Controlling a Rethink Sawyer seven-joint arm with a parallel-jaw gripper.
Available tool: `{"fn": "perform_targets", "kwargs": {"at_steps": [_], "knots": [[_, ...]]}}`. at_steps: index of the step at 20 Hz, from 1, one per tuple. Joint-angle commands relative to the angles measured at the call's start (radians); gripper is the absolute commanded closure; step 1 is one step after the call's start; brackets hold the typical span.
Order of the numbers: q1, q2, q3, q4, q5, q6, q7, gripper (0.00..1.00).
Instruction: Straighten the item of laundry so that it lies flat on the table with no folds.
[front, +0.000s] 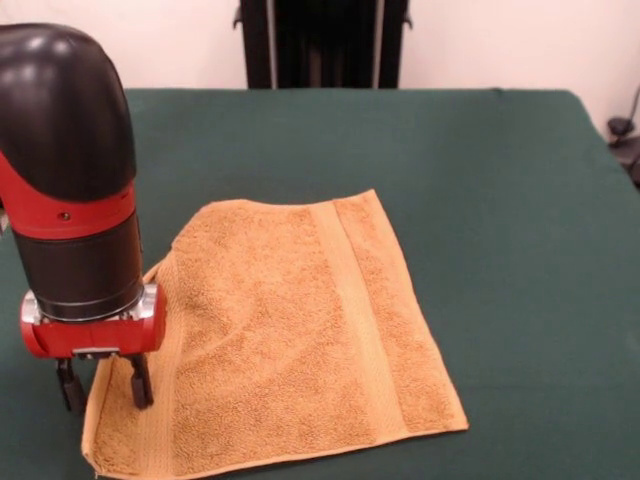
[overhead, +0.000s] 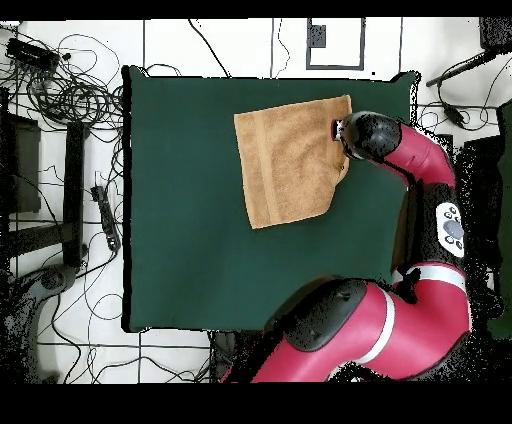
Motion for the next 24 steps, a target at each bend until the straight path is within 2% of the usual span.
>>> {"fn": "perform_targets", "kwargs": {"at_steps": [1, 6, 14, 24], "knots": [[0.000, 0.072, 0.104, 0.069, -0.088, -0.039, -0.123, 0.00], [0.023, 0.020, 0.072, 0.087, -0.089, 0.040, -0.064, 0.00], [0.074, -0.140, 0.013, 0.162, -0.057, 0.234, 0.041, 0.00], [0.085, -0.220, 0.007, 0.223, -0.049, 0.302, 0.096, 0.00]]}}
